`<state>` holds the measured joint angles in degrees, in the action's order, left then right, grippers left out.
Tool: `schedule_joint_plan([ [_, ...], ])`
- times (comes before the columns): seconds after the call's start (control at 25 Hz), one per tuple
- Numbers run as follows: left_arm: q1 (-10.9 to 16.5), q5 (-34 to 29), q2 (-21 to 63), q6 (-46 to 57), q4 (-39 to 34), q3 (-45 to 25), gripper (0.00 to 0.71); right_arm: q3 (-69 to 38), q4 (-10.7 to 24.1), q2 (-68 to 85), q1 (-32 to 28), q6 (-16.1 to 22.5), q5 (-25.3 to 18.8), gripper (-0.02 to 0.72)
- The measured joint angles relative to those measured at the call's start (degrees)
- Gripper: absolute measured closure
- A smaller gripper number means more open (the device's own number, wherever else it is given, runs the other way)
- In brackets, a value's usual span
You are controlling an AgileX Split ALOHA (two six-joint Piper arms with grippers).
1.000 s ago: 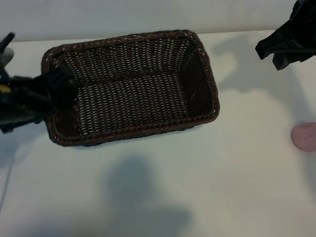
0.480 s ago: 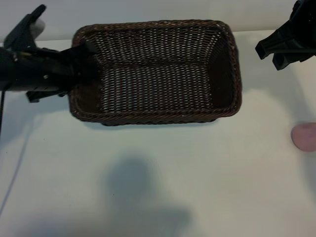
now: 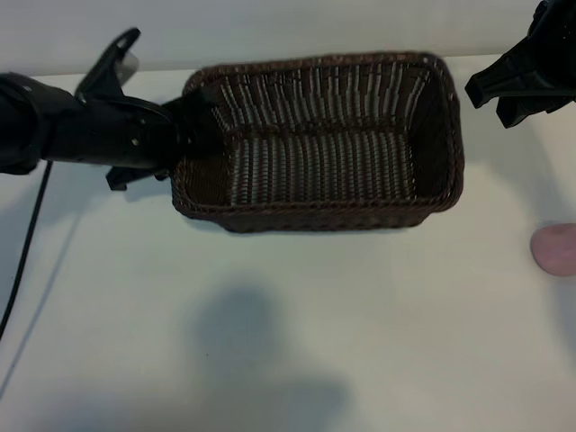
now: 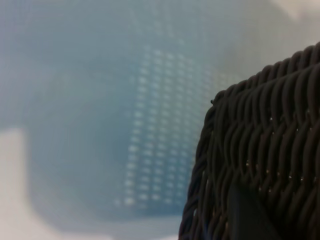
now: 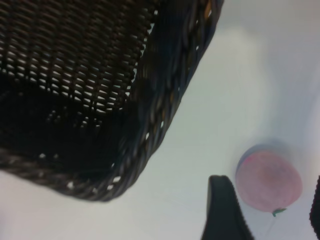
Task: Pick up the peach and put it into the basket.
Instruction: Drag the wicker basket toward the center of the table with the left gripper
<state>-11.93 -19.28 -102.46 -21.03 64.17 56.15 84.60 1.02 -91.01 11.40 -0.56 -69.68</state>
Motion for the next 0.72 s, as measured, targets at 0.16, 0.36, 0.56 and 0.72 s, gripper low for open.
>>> schedule_joint_plan([
  [0.16, 0.0, 0.6, -3.4, -0.9, 0.6, 0.0, 0.421, 0.0, 0.0, 0.0, 0.0, 0.0, 0.0, 0.283],
  [0.36, 0.0, 1.5, -4.8, -2.6, 0.8, 0.0, 0.421, 0.0, 0.0, 0.0, 0.0, 0.0, 0.0, 0.283],
  [0.56, 0.0, 2.6, -4.8, -4.6, 0.8, 0.0, 0.421, 0.0, 0.0, 0.0, 0.0, 0.0, 0.0, 0.283],
  [0.72, 0.0, 2.6, -4.8, -5.7, 0.8, 0.0, 0.421, 0.0, 0.0, 0.0, 0.0, 0.0, 0.0, 0.283],
])
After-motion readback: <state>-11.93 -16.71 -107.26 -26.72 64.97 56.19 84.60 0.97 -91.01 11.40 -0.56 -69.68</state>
